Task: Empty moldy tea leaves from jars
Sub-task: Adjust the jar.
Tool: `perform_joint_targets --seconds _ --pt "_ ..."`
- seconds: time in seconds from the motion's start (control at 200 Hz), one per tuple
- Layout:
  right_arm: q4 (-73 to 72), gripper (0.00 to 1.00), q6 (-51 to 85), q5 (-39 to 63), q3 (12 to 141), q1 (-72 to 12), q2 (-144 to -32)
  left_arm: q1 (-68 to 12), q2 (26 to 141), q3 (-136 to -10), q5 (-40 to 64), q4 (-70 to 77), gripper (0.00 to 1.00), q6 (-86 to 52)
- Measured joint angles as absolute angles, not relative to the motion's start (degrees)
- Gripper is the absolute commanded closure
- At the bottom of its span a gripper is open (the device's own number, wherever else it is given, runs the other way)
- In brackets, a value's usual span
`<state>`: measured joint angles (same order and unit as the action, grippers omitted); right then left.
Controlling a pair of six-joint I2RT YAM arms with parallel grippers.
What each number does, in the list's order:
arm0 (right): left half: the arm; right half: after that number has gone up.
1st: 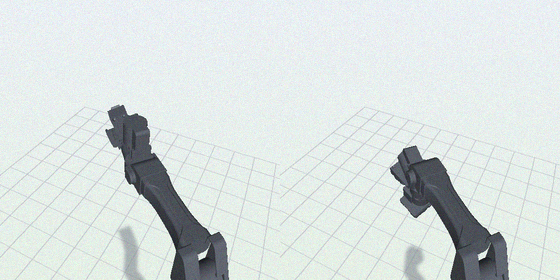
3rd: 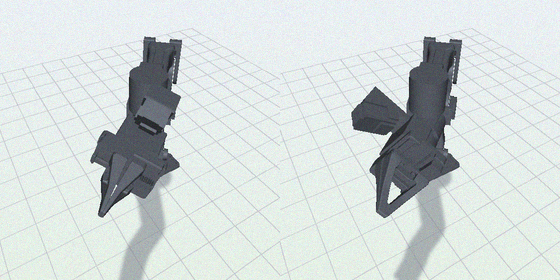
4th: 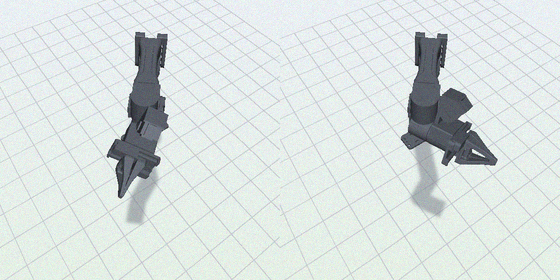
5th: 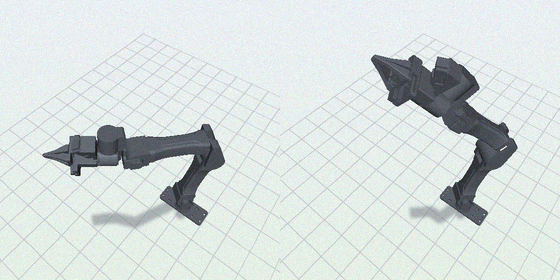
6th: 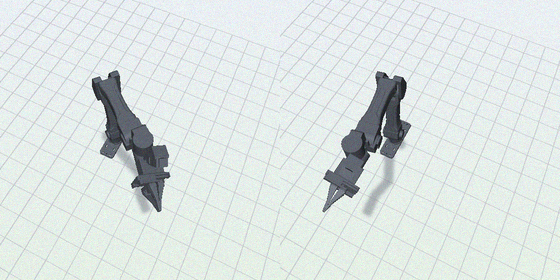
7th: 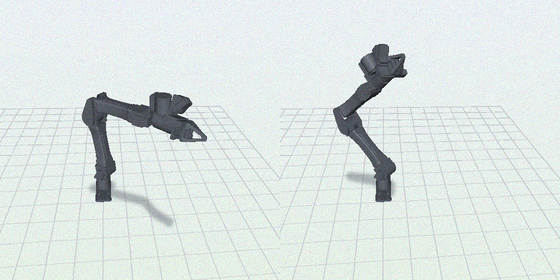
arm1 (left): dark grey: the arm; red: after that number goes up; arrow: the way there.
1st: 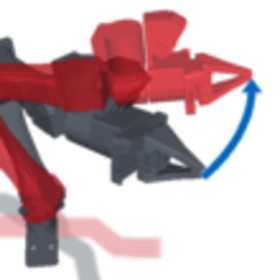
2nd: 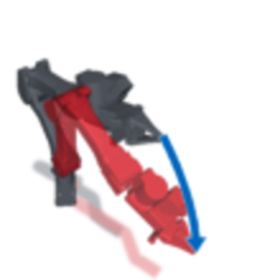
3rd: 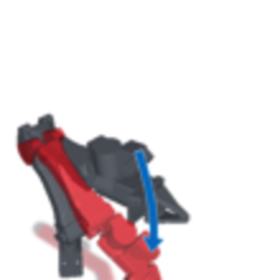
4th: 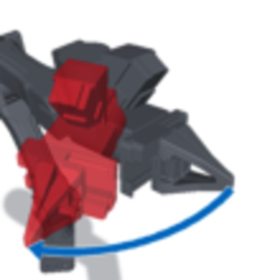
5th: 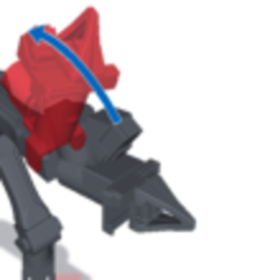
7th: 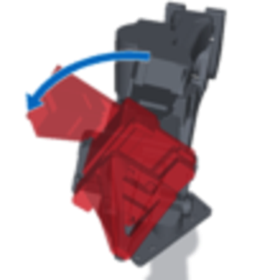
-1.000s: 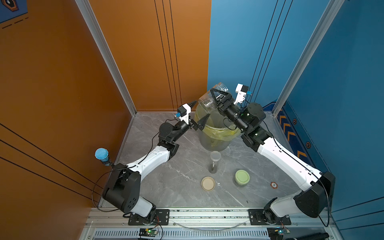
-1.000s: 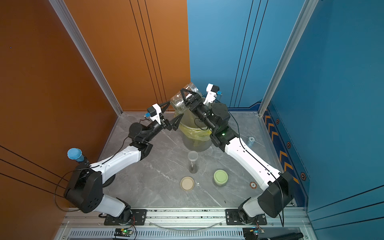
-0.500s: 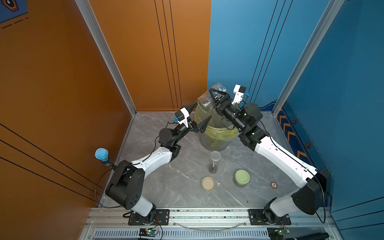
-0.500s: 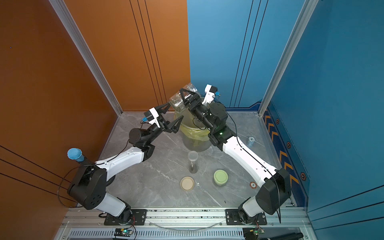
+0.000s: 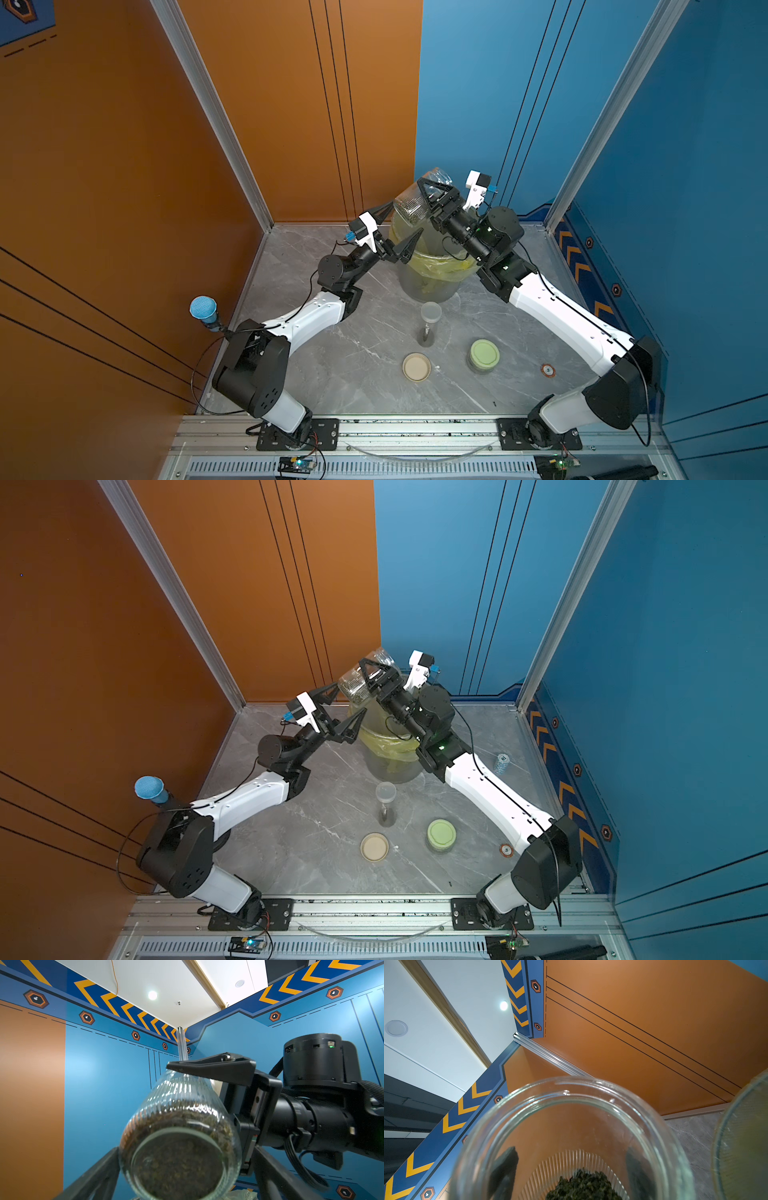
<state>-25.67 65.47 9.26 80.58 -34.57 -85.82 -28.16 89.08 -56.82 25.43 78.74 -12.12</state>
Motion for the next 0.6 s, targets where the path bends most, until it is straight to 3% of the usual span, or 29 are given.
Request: perform_joint_targets --seconds 0.265,0.481,0.596 --pt "-25.65 0.64 65.52 9.28 80.18 -34.83 -85.82 -28.14 90.39 -59.92 25.50 79.00 0.06 -13.21" --pt "-25.65 0.64 65.67 9.28 80.18 -34.87 -85.82 -28.14 91.81 -60.20 25.50 79.09 0.01 -14.48" --pt "-25.65 0.64 65.67 9.28 80.18 -34.87 -85.82 -28.14 92.23 -60.31 25.50 79.09 0.05 -14.87"
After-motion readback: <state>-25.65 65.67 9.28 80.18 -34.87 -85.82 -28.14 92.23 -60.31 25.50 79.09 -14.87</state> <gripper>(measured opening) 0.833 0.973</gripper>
